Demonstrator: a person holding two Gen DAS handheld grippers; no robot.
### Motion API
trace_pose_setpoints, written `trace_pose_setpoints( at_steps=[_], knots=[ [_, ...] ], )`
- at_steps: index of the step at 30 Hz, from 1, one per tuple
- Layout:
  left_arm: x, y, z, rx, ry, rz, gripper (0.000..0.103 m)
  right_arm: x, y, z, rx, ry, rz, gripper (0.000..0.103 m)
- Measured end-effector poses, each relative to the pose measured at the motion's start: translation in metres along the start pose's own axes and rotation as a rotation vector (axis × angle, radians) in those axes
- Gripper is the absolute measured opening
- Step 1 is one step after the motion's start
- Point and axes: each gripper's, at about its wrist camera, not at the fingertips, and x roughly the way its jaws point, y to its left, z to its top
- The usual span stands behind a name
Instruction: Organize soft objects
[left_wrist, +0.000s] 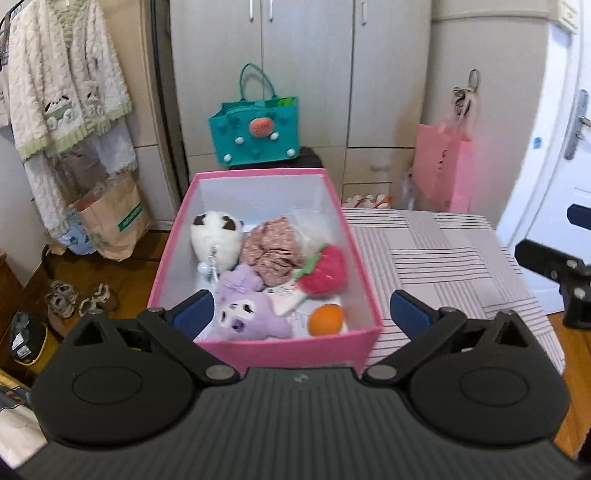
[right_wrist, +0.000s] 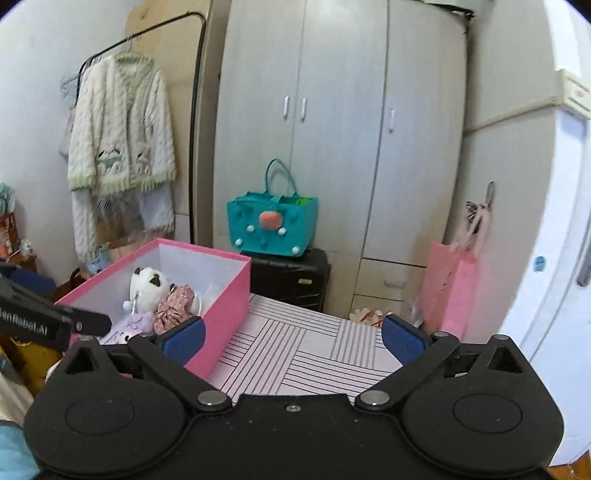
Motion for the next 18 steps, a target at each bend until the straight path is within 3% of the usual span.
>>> trace_pose_setpoints(
  at_steps=[3, 7, 11, 14, 18],
  knots=[
    [-0.006, -0.007, -0.011, -0.005, -0.020, 0.007, 0.103, -0.011, -0.004, -0.003, 0.027, -0.007, -0.002, 0.103],
    [-0.008, -0.014, -0.024, -0.001, -0.005, -0.066, 0.103, -0.018, -0.011, -0.010, 0.066, 0.010, -0.021, 0.103],
    [-0.011, -0.023, -0.033, 0.022, -0.039, -0.017, 0.103, -0.021, -0.018, -0.018, 0.146, 0.038, -0.086, 0.103],
    [-0.015, -0.029, -0.037, 0.028, -0.066, 0.018, 0.103, -0.022, -0.020, -0.023, 0.158, 0.077, -0.069, 0.103],
    [-0.020, -0.033, -0.042, 0.034, -0.078, 0.001, 0.103, -0.026, -0.019, -0.031, 0.165, 0.098, -0.124, 0.103]
  ],
)
